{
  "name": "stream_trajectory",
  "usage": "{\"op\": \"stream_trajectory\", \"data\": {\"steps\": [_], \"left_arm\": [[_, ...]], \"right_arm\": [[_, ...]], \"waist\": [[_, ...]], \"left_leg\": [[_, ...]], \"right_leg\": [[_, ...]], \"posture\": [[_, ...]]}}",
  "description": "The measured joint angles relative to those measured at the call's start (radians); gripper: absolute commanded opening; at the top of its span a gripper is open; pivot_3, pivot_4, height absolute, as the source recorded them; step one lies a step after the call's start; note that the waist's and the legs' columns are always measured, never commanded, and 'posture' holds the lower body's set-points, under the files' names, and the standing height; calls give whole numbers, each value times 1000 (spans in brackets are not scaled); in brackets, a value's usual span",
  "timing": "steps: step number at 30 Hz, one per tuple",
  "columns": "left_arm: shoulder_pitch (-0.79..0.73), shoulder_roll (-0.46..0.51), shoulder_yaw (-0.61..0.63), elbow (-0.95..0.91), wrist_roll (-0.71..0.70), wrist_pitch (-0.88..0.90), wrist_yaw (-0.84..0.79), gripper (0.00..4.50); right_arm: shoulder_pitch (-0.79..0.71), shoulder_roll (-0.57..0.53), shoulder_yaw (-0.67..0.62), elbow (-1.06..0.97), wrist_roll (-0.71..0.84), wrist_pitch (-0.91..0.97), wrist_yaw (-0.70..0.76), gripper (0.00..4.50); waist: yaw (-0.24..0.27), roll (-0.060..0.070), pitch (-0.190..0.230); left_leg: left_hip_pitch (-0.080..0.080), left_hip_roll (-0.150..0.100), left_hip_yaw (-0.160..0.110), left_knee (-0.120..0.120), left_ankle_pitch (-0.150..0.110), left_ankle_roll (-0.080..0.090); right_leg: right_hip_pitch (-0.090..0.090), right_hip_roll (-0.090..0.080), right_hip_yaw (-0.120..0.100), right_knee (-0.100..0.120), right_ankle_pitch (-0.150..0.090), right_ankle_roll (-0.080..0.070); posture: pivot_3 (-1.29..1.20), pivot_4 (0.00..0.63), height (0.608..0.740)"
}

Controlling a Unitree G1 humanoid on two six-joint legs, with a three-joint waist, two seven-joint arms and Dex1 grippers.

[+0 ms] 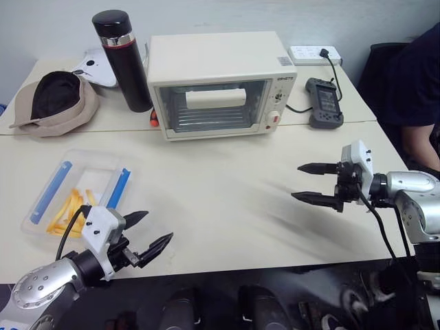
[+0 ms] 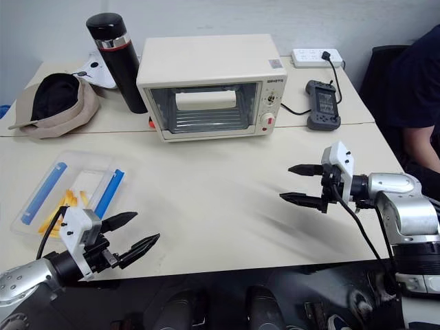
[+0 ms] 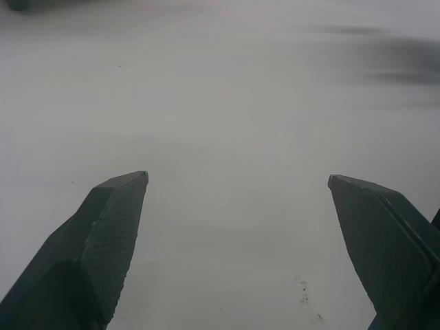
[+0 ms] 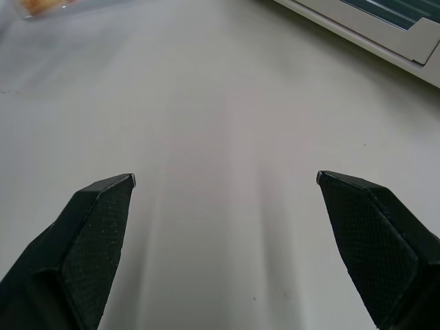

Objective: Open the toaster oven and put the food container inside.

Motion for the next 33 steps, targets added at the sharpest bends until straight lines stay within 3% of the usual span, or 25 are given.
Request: {"op": "stream_trajectory", "data": {"steps": [15, 20, 24, 28, 33], "left_arm": [[-20, -19, 25, 36, -29, 3, 34, 4467], [-110, -8, 90, 35, -203, 52, 66, 4467], [-203, 73, 165, 33, -405, 94, 100, 4467], [-336, 216, 229, 68, -612, 117, 143, 4467], [-413, 369, 290, 120, -710, 138, 147, 4467]], "right_arm": [[-16, 17, 1, 2, 1, 27, -29, 4437], [-117, 105, 1, 28, 32, 82, -70, 4437], [-237, 189, 9, 101, 29, 92, -114, 4437], [-417, 320, 48, 306, -21, 57, -169, 4437], [-631, 433, 81, 614, -111, -89, -212, 4437]], "waist": [[0, 0, 0], [-2, 0, 0], [-2, 0, 0], [-8, 0, 0], [-16, 1, 1]], "left_leg": [[0, 0, 0, 0, 0, 0], [0, 0, -1, 0, 1, -1], [0, 0, -1, 0, 2, -1], [0, 0, -1, 2, 2, -1], [0, -1, 0, 0, 3, -1]], "right_leg": [[0, 0, 0, 1, 0, 0], [0, 0, 0, 2, 0, 0], [0, 0, -1, 2, 0, 0], [-1, 1, -1, 5, 0, 1], [-1, 2, -1, 8, 0, 1]], "posture": [[0, 150, 740], [0, 150, 740], [0, 150, 740], [0, 150, 740], [0, 150, 740]]}}
